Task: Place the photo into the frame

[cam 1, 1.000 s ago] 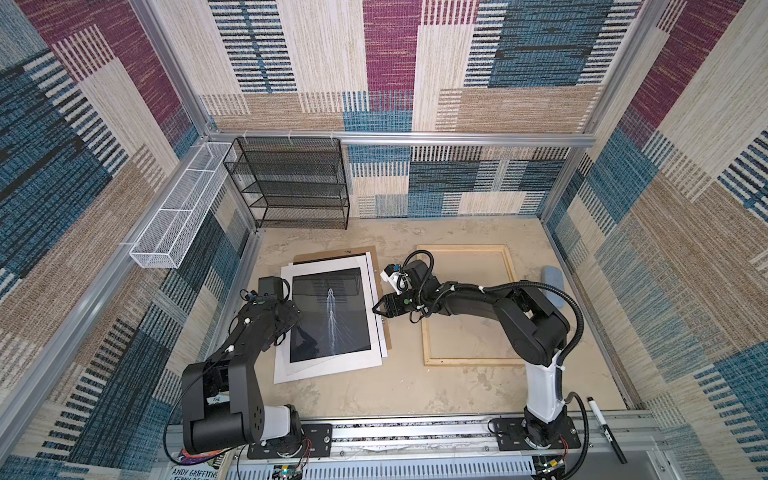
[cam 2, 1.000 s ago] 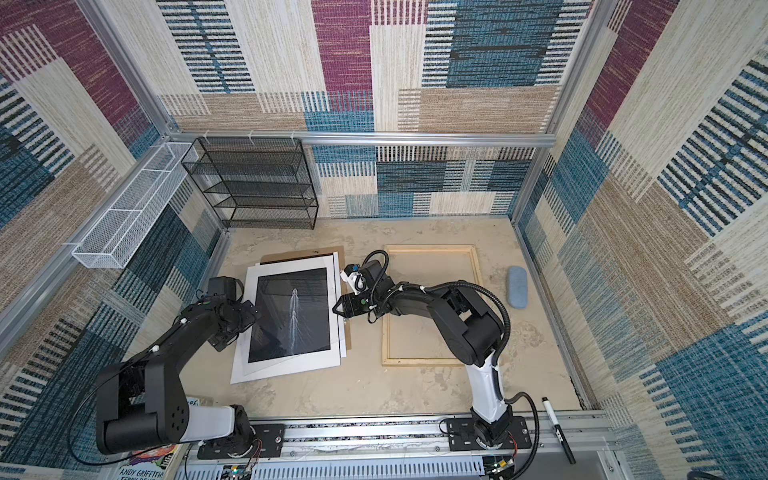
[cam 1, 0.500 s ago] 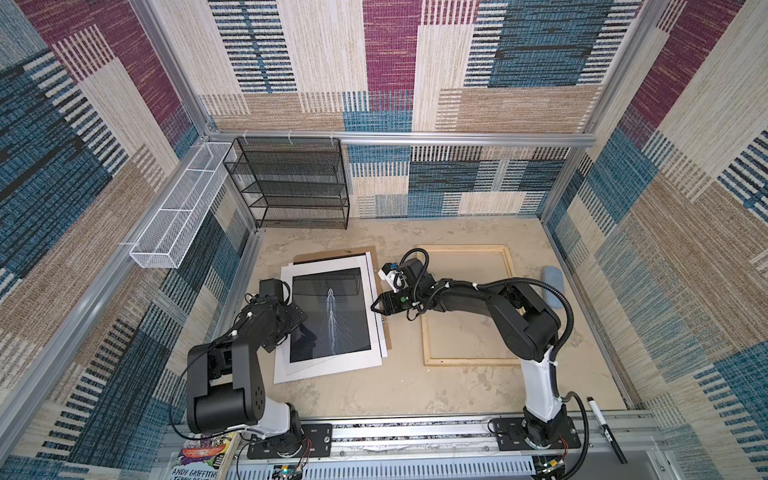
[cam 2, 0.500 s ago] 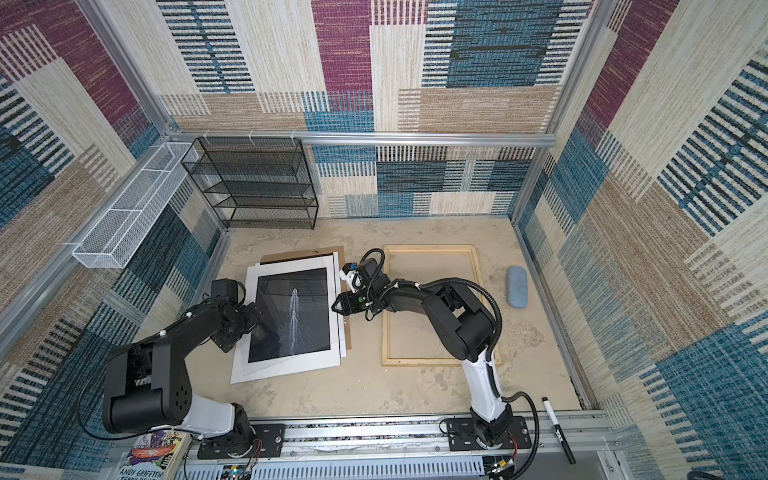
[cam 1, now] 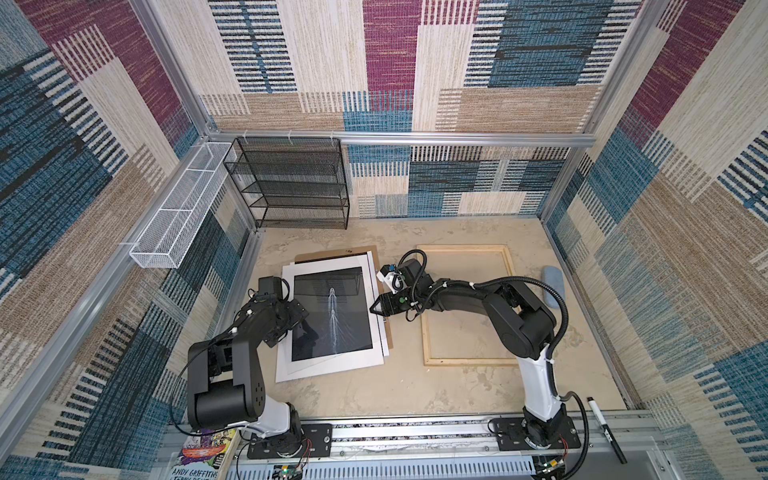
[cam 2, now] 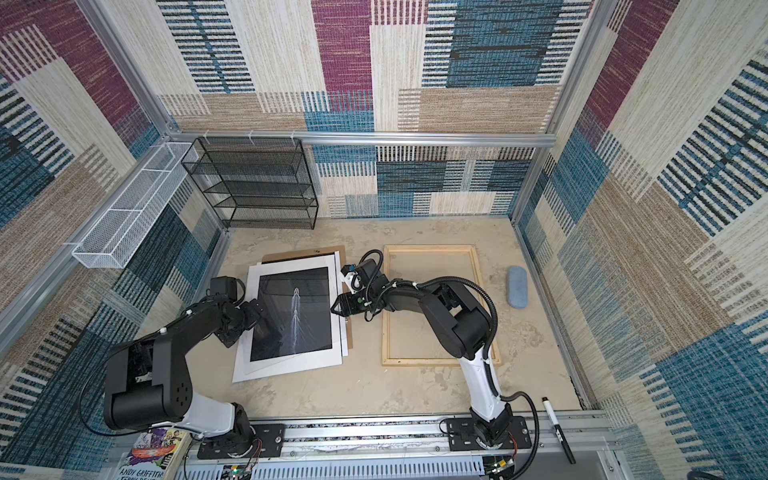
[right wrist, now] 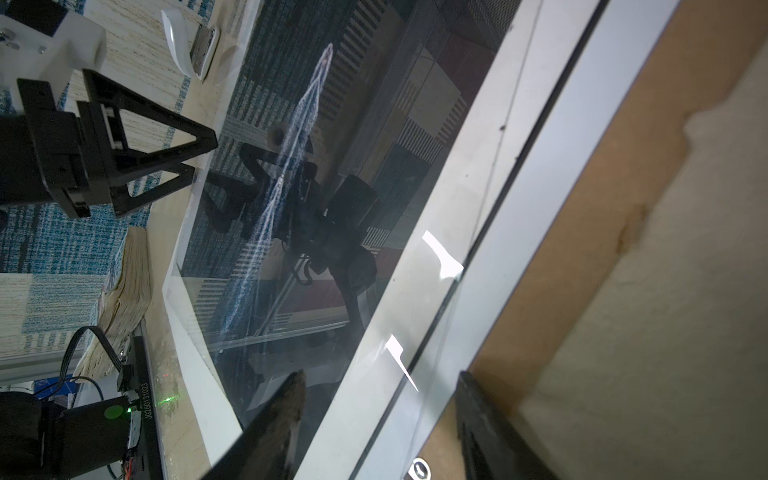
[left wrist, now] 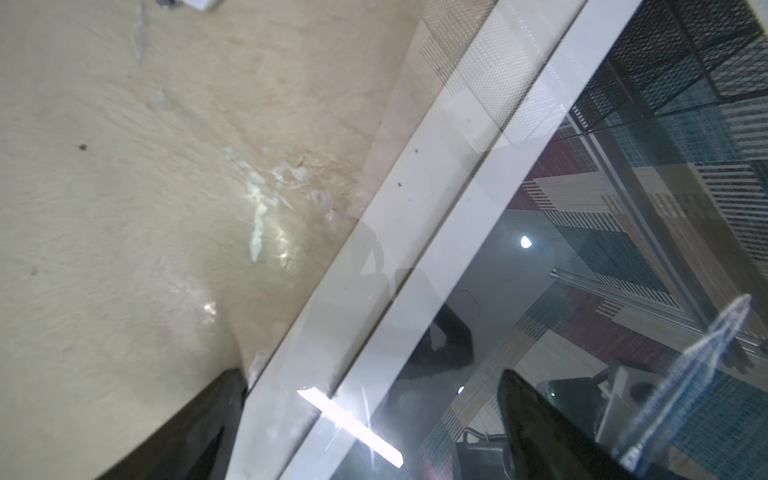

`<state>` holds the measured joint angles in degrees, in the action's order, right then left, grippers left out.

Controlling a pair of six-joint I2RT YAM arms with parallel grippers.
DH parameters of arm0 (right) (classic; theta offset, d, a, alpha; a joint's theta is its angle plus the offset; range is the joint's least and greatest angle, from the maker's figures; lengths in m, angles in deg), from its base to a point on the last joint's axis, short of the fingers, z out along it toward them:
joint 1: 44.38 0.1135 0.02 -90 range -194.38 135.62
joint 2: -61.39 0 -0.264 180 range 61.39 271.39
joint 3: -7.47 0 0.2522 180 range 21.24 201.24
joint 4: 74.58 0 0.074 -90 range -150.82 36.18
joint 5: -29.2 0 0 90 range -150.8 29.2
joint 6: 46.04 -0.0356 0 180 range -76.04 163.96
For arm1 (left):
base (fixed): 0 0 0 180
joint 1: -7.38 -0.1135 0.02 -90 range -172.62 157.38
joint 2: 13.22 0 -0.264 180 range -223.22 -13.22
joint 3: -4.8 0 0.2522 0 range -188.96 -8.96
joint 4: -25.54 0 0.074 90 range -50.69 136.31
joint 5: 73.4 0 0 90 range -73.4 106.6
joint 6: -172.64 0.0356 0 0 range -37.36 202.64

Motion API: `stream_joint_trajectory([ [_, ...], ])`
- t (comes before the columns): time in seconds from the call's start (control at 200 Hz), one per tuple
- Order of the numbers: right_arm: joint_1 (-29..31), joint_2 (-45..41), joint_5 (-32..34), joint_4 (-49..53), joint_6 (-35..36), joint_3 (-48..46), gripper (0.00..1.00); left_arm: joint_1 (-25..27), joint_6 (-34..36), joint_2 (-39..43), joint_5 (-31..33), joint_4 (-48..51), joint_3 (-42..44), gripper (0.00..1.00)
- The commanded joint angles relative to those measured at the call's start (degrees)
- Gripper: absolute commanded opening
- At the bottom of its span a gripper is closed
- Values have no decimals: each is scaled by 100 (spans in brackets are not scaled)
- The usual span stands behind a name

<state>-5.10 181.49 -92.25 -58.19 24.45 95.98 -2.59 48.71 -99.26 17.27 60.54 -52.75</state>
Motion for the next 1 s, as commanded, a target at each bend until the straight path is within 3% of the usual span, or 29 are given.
stream_joint_trajectory([
  [0.0, 9, -3, -107, 30, -76, -54, 60, 6, 175, -87, -544, -50, -21, 97],
  [0.34, 9, -38, -178, 49, -143, -115, 59, 18, 296, -155, -958, -97, -90, 95],
  [0.991, 9, -39, -213, 26, -176, -179, 59, 16, 313, 227, -1170, -103, -67, 92],
])
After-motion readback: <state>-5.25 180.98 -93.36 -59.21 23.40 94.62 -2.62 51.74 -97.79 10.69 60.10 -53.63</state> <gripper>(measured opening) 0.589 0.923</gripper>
